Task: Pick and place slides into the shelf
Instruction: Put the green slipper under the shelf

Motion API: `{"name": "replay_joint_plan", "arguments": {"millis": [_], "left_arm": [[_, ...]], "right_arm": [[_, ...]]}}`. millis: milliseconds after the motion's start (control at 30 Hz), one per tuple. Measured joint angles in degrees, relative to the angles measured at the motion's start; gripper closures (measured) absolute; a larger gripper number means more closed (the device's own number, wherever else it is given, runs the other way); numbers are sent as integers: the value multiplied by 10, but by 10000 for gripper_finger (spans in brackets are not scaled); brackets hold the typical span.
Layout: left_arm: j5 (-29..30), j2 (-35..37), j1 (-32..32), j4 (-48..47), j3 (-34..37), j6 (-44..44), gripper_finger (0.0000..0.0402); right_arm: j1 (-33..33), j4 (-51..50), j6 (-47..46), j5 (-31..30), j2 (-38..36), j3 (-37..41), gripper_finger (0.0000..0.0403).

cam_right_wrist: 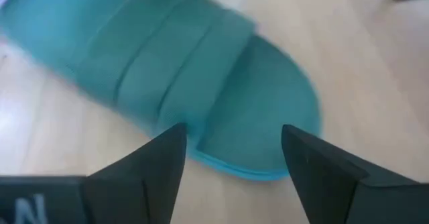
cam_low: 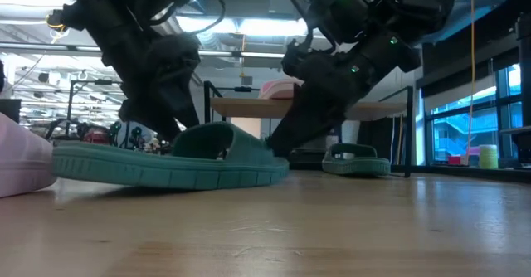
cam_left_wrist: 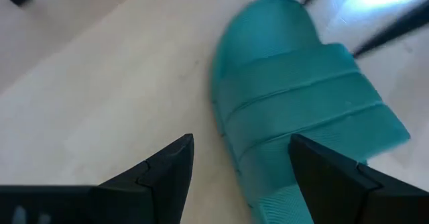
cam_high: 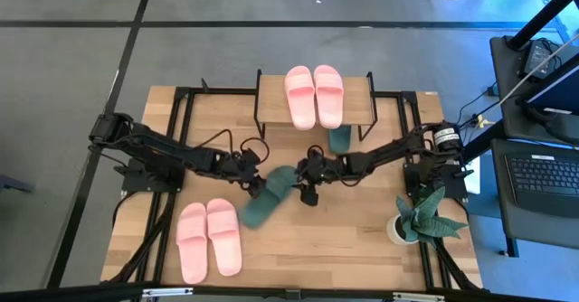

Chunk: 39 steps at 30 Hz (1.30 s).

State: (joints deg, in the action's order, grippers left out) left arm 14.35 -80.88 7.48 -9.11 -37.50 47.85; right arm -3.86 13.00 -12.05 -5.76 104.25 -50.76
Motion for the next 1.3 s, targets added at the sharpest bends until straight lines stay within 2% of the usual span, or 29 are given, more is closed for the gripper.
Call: {"name": "replay_joint_plan", "arguments": {"millis": [433, 633, 767, 900, 1167, 1300], "left_arm": [[-4, 0, 35, 48, 0, 12, 166], [18, 26, 53, 50, 0, -65, 166], [26, 70, 75, 44, 1, -107, 166], [65, 107, 104, 36, 0, -140, 166], [135, 129, 155, 7, 0, -154, 166], [140, 129, 171, 6, 0, -154, 166]], "right_arm": [[14, 29, 53, -35, -2, 0, 157], [-15, -47, 106, -61, -33, -60, 157], [-73, -139, 147, -170, -32, -140, 157], [-121, -189, 162, -284, -4, -208, 157], [-141, -187, 78, -291, 76, -267, 157], [-141, -189, 77, -291, 120, -290, 157]]}}
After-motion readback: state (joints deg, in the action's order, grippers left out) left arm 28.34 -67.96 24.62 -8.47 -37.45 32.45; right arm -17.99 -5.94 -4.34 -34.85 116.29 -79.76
